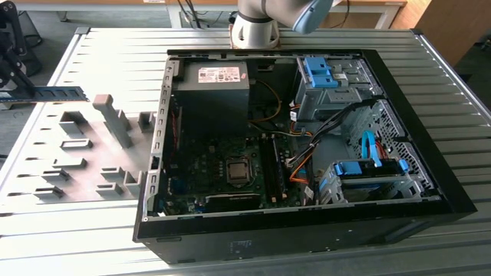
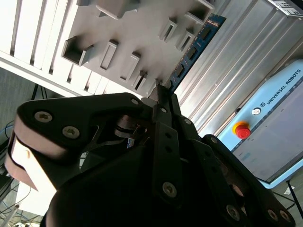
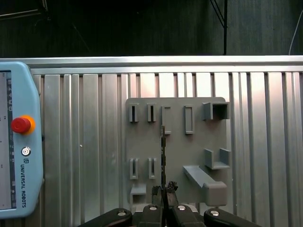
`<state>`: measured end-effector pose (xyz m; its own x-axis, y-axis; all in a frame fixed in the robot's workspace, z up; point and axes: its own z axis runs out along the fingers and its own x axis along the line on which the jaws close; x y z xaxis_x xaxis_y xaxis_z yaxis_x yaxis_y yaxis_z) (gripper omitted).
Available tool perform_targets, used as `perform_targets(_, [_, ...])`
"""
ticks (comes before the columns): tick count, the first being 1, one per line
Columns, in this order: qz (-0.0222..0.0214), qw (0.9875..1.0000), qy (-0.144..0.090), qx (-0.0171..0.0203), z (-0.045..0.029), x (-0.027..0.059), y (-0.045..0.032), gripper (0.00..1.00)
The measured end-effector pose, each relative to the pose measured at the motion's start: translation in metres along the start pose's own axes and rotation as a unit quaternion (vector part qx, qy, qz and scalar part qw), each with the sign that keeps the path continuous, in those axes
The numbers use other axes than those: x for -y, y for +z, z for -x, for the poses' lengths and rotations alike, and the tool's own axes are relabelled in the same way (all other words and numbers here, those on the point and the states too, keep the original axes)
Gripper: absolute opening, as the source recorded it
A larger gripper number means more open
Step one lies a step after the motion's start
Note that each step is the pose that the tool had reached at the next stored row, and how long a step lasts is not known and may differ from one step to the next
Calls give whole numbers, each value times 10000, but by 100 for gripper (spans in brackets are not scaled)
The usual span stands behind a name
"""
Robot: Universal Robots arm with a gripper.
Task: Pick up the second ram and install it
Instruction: 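Pick up the second ram and move it above second insertion slot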
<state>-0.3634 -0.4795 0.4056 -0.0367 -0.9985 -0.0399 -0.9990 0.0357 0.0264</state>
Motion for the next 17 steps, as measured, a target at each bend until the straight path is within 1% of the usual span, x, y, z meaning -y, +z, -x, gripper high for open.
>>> perform_targets(17, [0, 10000, 0, 0, 2, 65, -1, 14])
